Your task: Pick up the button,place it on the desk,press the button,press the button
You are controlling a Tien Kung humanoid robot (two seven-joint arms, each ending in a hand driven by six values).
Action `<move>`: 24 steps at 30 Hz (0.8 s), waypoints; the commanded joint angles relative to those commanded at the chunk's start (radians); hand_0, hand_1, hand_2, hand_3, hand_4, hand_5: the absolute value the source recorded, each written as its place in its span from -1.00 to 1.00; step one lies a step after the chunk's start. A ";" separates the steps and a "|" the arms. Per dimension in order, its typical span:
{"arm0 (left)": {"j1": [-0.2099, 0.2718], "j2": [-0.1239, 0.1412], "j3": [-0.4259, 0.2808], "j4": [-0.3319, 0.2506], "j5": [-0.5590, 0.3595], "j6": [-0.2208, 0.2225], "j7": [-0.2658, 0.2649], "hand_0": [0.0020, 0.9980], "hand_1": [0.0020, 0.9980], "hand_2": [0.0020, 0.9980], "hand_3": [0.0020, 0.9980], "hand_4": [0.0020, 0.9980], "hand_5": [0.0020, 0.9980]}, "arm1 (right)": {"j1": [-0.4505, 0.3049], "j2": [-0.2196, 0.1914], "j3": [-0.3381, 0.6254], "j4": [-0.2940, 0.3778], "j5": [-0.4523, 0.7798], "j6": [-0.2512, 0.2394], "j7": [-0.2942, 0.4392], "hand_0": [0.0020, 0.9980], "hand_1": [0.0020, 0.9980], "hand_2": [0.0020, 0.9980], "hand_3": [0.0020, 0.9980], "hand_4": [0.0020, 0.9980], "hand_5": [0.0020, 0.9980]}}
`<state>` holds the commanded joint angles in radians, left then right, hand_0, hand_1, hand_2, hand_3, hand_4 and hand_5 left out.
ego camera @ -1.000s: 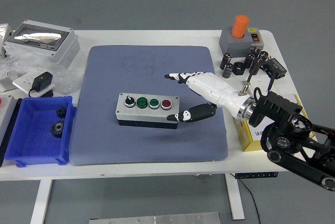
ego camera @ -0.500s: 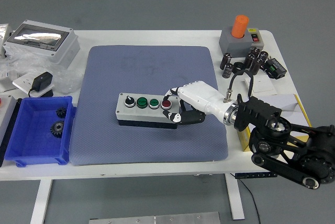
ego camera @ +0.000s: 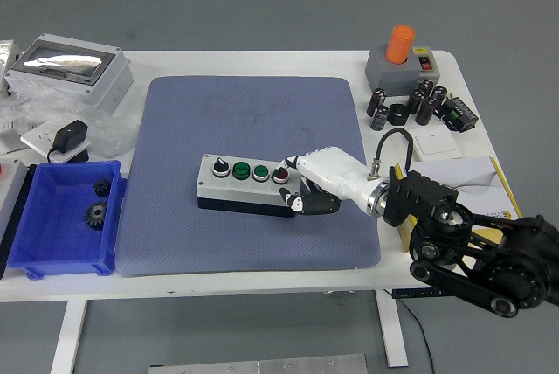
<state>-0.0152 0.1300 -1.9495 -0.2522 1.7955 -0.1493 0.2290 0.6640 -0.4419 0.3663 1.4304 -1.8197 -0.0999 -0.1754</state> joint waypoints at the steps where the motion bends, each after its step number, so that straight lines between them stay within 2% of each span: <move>1: 0.001 0.000 0.000 0.000 0.000 0.000 -0.001 0.45 0.48 0.40 0.69 0.74 0.64 | -0.002 -0.003 0.002 0.003 0.006 -0.003 0.006 -0.86 -0.78 -0.64 0.46 -0.15 0.19; 6: 0.002 0.000 0.000 0.001 0.001 0.001 -0.006 0.45 0.48 0.40 0.69 0.74 0.65 | -0.006 -0.008 0.016 0.013 0.051 -0.022 0.037 -0.86 -0.78 -0.65 0.46 -0.15 0.18; 16: 0.002 -0.001 -0.002 0.003 0.005 -0.001 -0.014 0.45 0.48 0.40 0.69 0.74 0.67 | -0.019 -0.010 0.045 0.007 0.202 -0.021 0.104 -0.86 -0.78 -0.65 0.46 -0.15 0.17; 24: 0.003 -0.002 -0.001 0.004 0.005 -0.003 -0.016 0.45 0.48 0.40 0.68 0.73 0.72 | -0.023 -0.008 0.060 0.003 0.236 -0.030 0.123 -0.87 -0.79 -0.66 0.43 -0.13 0.19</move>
<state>-0.0117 0.1278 -1.9508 -0.2484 1.8001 -0.1524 0.2128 0.6410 -0.4495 0.4266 1.4336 -1.5836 -0.1298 -0.0526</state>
